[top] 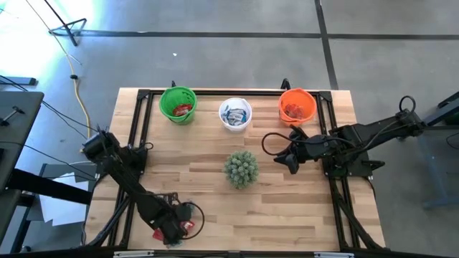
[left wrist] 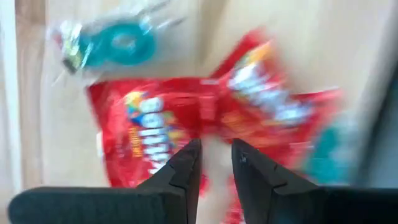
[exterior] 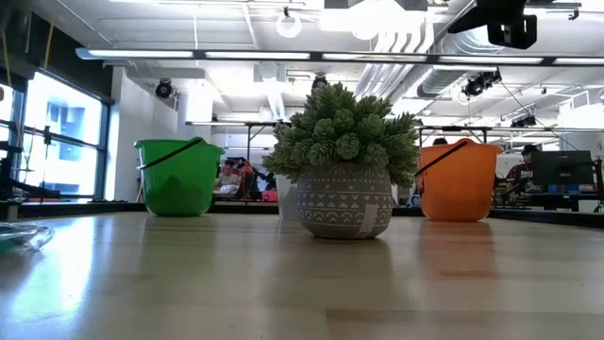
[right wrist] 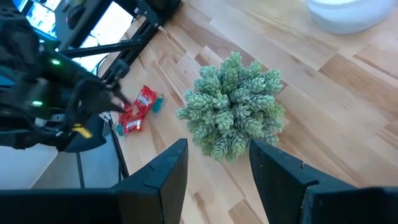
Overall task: Sort candy
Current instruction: Put the red candy into the green bucket
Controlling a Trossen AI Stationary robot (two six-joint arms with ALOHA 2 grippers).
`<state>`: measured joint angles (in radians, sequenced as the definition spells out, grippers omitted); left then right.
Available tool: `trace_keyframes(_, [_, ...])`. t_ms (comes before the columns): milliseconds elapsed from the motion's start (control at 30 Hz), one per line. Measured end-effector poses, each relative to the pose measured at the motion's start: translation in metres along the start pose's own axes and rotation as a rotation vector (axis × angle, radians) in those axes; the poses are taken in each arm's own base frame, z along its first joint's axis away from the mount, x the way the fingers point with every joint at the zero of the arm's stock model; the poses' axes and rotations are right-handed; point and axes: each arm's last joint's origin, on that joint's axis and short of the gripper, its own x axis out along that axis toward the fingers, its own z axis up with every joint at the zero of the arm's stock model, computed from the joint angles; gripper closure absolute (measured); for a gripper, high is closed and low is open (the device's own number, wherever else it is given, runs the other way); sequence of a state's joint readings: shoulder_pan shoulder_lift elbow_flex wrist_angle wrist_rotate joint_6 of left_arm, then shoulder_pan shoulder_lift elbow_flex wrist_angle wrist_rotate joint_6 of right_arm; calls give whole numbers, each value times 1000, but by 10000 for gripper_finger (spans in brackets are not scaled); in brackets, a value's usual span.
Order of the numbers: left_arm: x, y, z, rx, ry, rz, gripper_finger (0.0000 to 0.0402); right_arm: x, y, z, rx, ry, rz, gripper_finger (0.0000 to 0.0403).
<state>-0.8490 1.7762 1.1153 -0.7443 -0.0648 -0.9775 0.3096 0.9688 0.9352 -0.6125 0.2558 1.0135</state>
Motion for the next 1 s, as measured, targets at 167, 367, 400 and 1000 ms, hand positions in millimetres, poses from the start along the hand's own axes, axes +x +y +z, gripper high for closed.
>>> trace_keyframes(167, [-12, -1, 0, -18, -8, -35, 326, 0, 0, 0, -1, -11, -8, 238])
trace_keyframes(367, [-8, -1, 2, 58, 9, -20, 326, 0, 0, 0, -9, -11, -8, 238])
trace_keyframes(400, [-5, 0, 3, 64, 12, -15, 325, 0, 0, 0, -10, -10, -8, 238])
trace_keyframes(1000, [35, 0, 15, -15, 46, 17, 325, 0, 0, 0, -2, -7, -8, 238])
